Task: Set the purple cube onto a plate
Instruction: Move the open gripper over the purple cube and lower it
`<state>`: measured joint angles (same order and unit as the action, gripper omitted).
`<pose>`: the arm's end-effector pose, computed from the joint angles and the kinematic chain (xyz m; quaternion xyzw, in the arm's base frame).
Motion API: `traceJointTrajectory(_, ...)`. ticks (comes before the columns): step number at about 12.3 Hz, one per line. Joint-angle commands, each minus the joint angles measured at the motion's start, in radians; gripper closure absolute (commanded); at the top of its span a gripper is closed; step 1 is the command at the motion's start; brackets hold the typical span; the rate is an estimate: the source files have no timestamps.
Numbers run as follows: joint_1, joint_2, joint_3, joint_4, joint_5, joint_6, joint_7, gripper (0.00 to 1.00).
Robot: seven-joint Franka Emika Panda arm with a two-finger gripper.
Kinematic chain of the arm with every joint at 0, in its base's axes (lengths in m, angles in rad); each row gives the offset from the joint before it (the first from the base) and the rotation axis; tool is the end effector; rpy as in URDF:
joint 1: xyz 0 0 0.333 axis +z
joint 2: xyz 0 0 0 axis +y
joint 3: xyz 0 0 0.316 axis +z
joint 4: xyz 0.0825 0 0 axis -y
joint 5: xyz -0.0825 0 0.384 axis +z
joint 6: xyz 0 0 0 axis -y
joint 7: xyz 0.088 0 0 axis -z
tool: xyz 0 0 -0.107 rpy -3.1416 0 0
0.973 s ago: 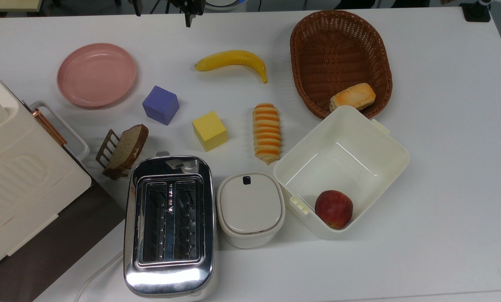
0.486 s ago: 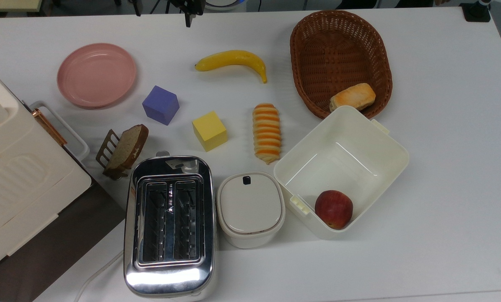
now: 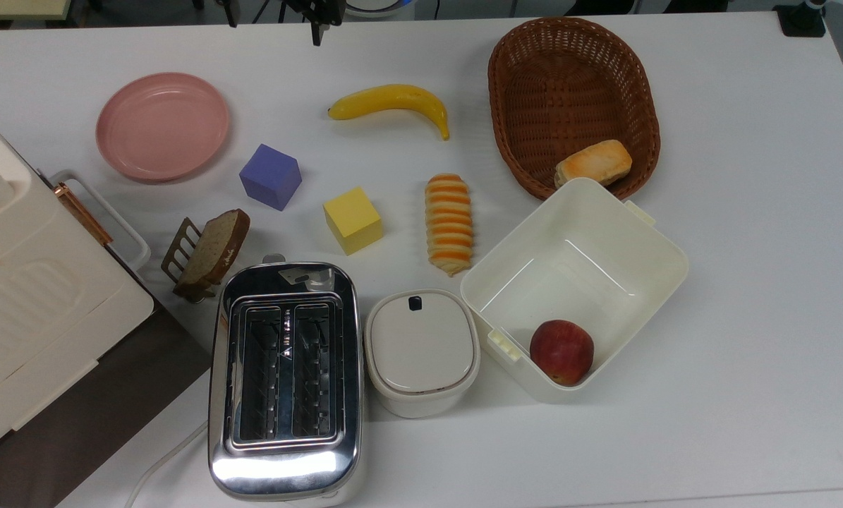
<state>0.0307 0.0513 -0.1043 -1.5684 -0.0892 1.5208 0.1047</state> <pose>0.5610 -0.0498 0.5935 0.9937 -0.0889 -0.0485 0.0480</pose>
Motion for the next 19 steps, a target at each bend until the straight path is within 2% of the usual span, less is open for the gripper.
traceJointTrajectory(1,-0.006,-0.022,0.006,-0.025,0.014,0.027,-0.016,0.00)
traceJointTrajectory(6,-0.008,-0.039,0.006,-0.073,0.013,0.032,-0.013,0.00)
traceJointTrajectory(9,-0.008,-0.117,0.006,-0.198,0.014,0.120,-0.008,0.00)
traceJointTrajectory(14,-0.023,-0.156,-0.008,-0.349,0.014,0.309,0.035,0.00)
traceJointTrajectory(16,-0.034,-0.156,-0.020,-0.412,0.011,0.408,0.061,0.00)
traceJointTrajectory(19,-0.035,-0.136,-0.096,-0.505,0.003,0.591,0.059,0.00)
